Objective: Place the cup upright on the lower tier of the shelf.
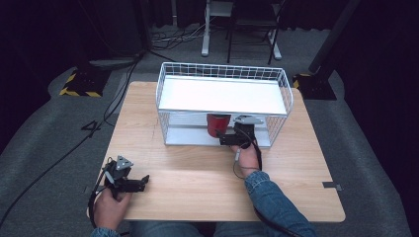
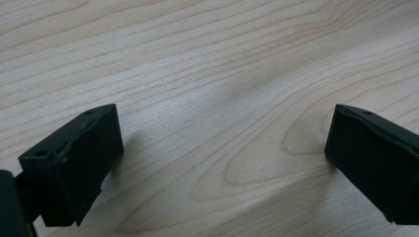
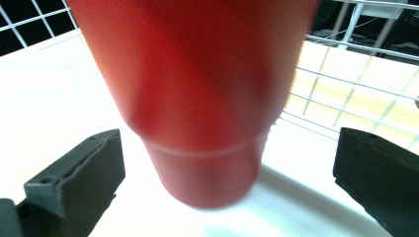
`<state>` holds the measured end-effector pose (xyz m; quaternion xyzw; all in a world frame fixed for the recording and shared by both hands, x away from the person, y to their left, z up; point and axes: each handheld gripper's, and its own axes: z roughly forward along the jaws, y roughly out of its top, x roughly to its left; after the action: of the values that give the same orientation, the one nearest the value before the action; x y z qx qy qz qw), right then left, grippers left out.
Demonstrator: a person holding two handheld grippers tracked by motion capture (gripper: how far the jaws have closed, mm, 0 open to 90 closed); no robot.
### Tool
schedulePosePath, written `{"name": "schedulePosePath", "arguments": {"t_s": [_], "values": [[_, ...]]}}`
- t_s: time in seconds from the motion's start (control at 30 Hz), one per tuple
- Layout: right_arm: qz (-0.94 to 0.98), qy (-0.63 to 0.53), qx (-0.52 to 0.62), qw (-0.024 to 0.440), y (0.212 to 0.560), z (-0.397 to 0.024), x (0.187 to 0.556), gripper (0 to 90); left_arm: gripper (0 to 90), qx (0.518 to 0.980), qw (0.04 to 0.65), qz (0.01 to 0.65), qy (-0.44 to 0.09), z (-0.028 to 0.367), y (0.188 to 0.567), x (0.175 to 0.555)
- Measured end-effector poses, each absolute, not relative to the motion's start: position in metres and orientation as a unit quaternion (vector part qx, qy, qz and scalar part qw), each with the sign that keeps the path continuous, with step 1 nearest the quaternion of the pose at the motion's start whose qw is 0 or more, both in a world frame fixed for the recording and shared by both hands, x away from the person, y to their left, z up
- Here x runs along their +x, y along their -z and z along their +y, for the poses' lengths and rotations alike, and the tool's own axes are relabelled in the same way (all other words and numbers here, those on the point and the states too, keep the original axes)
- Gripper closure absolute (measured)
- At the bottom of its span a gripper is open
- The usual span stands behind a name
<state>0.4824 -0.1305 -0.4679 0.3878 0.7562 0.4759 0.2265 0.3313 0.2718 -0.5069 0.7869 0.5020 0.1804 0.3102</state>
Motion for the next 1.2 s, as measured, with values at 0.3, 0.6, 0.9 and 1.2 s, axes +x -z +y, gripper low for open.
{"name": "schedulePosePath", "arguments": {"t_s": [0.3,0.6,0.9,1.2], "values": [[0.767,-0.47,0.377,0.222,0.458,-0.163,0.457,0.0,1.6,0.788,0.311,0.5,-0.181,0.272,0.507,0.332],[0.768,-0.471,0.376,0.216,0.445,-0.196,0.431,0.1,1.6,0.788,0.31,0.501,-0.18,0.272,0.507,0.332],[0.771,-0.463,0.381,0.217,0.434,-0.235,0.405,0.3,1.4,0.786,0.31,0.503,-0.18,0.271,0.507,0.334],[0.78,-0.433,0.397,0.216,0.433,-0.268,0.385,0.3,1.4,0.784,0.312,0.505,-0.181,0.27,0.507,0.335]]}}
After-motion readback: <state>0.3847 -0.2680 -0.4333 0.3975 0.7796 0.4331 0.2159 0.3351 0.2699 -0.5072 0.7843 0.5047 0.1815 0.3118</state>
